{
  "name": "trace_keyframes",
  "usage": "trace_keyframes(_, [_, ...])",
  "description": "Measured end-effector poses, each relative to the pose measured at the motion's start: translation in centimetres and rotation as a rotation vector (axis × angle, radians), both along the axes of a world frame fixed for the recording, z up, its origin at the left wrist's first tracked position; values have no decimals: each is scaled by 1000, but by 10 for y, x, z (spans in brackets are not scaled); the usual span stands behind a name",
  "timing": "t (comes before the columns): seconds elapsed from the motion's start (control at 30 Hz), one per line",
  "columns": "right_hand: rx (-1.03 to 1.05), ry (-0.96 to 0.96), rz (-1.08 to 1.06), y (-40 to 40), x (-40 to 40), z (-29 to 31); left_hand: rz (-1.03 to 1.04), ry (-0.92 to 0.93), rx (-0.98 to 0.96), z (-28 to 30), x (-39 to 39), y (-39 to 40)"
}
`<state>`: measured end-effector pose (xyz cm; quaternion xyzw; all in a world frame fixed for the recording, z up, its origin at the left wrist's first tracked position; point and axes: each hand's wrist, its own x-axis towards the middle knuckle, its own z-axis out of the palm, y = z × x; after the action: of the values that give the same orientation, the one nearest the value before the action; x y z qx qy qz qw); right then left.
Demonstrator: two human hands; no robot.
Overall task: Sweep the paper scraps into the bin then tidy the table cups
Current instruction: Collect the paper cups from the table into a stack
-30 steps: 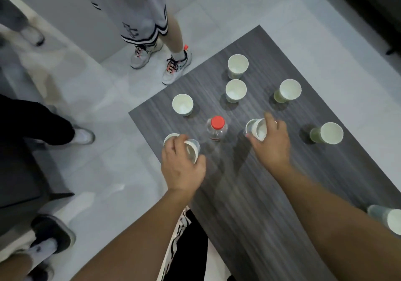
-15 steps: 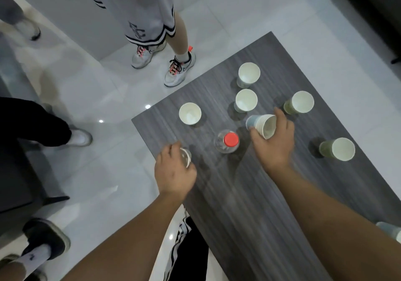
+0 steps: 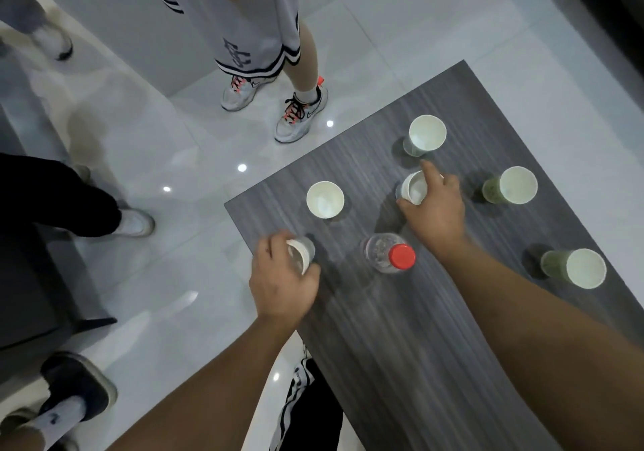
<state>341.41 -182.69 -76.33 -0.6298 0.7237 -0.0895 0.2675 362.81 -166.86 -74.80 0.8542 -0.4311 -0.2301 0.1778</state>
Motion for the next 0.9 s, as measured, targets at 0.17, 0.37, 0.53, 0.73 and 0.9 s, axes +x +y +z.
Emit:
trace_keyframes(0.17, [-145,-15,-168,-4,4,25,138,103,-286,32,-7,-64])
trace_keyframes(0.37, [-402,-100,-207,-58,7,34,-240,-14,-15,3,-3,-97])
trace_keyframes(0.53, [-114,48,53,-86,13,-5,-437,32,107,-24,0,-97])
trace_keyframes(0.73, [-26,-66,-86,-85,8,1,-490,-13,182,-29,4,-104])
trace_keyframes(0.9, [-430,-24,-472,-62,-62,42,-522,-65,325,-20,-6,-94])
